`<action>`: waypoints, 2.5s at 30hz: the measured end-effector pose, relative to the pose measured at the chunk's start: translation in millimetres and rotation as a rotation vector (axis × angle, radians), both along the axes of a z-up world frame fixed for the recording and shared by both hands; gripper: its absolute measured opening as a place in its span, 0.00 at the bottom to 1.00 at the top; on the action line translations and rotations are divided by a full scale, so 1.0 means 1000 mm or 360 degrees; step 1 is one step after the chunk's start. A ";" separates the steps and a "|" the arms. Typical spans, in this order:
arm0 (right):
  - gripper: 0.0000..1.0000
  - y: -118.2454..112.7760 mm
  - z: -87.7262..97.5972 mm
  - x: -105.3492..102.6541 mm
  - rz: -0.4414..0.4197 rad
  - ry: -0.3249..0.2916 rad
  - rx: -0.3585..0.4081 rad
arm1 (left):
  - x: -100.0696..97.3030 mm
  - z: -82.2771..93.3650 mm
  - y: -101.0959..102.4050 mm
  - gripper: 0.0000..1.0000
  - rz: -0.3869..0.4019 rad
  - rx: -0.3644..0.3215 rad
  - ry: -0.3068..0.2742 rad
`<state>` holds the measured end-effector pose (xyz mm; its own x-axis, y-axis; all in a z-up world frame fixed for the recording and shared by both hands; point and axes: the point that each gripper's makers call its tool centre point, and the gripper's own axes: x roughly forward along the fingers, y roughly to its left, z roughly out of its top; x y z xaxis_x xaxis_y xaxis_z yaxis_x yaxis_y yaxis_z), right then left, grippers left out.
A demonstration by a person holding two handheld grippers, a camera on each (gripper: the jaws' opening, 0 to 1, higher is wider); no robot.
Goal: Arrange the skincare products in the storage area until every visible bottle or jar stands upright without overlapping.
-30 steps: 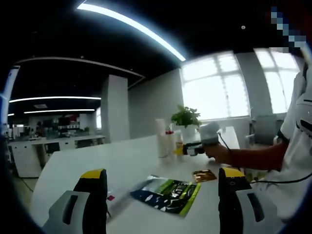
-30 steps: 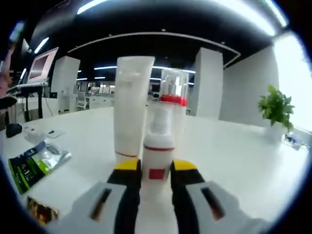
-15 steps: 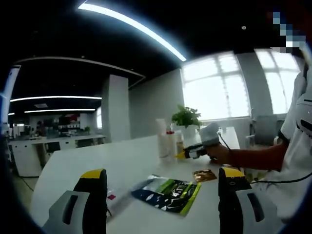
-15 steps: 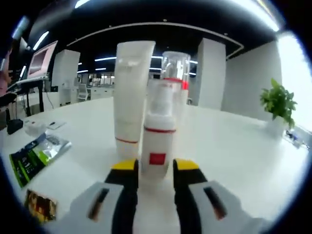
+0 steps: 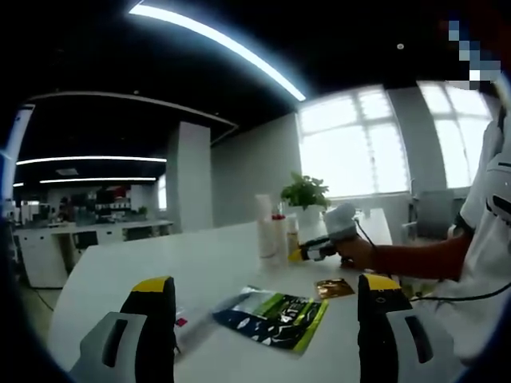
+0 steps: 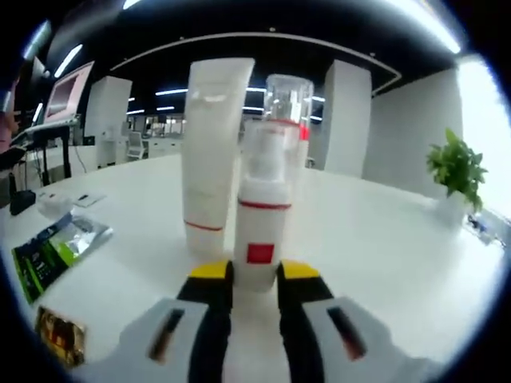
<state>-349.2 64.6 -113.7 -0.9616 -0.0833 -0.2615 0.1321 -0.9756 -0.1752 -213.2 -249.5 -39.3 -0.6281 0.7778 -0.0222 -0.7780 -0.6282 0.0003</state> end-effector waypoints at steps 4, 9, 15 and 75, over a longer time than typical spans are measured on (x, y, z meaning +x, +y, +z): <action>0.21 0.002 0.000 0.000 -0.0010 0.0002 0.0010 | 0.001 0.001 0.000 0.97 -0.0002 0.0010 0.0001; 0.21 0.002 0.000 -0.002 -0.0021 0.0004 0.0018 | 0.001 0.002 -0.002 0.97 0.0004 0.0011 0.0003; 0.21 0.006 -0.001 -0.002 -0.0033 -0.0002 0.0018 | 0.001 0.002 -0.002 0.97 0.0004 0.0013 0.0004; 0.58 0.005 0.103 0.015 -0.0038 0.0621 0.0188 | -0.015 -0.021 -0.035 0.98 0.0187 -0.0143 -0.0046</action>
